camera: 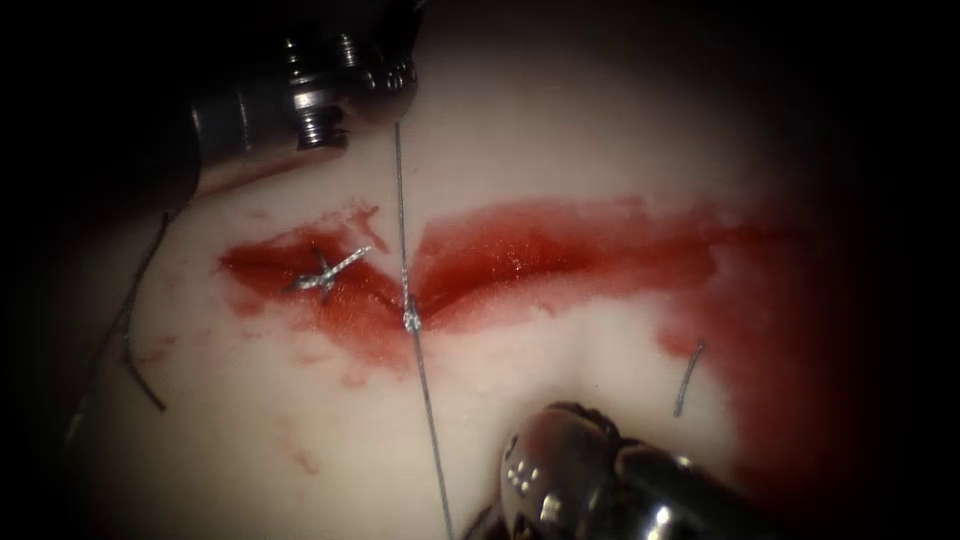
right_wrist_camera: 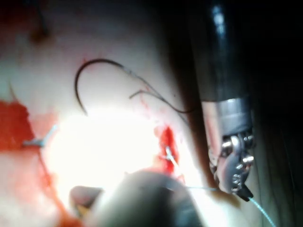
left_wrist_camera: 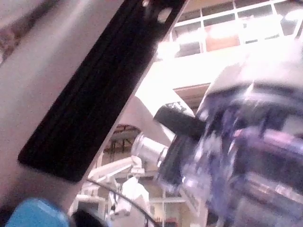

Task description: Wound Closure

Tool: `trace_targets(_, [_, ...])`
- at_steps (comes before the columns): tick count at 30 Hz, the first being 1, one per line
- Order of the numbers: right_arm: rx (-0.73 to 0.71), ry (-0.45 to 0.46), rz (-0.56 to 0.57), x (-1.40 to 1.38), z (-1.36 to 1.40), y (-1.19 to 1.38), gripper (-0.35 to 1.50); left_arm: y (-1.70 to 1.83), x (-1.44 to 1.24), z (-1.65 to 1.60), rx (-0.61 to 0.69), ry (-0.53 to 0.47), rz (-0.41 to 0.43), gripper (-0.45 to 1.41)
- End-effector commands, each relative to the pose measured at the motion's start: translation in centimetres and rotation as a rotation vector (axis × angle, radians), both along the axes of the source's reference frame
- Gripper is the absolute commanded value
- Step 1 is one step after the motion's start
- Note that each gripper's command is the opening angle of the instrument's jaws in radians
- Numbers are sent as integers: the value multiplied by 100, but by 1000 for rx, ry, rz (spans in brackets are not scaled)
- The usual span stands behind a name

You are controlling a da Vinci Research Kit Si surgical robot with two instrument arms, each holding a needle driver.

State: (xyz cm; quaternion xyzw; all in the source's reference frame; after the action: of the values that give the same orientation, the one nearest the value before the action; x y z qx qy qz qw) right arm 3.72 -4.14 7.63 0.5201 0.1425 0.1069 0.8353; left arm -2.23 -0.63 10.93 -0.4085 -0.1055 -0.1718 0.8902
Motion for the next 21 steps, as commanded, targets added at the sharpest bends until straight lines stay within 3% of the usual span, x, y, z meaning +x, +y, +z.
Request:
trace_targets(1, [-23,8,32,12,6,9,-35,25,-8,-13,-17,20,6,-45])
trace_targets(5, [-29,7,48,17,7,10,-35,45,-15,-25,-40,84,34,-45])
trace_targets(10, [-31,5,62,20,3,8,-35,71,-32,-27,-18,304,44,-45])
trace_targets(13, [-31,4,62,21,2,7,-35,71,-36,-24,-14,354,21,-45])
trace_targets(18, [-35,7,51,23,-1,-1,-35,60,-54,3,61,617,-16,-45])
trace_targets(21, [-36,9,45,23,-3,-5,-35,61,-59,8,74,675,-5,-45])
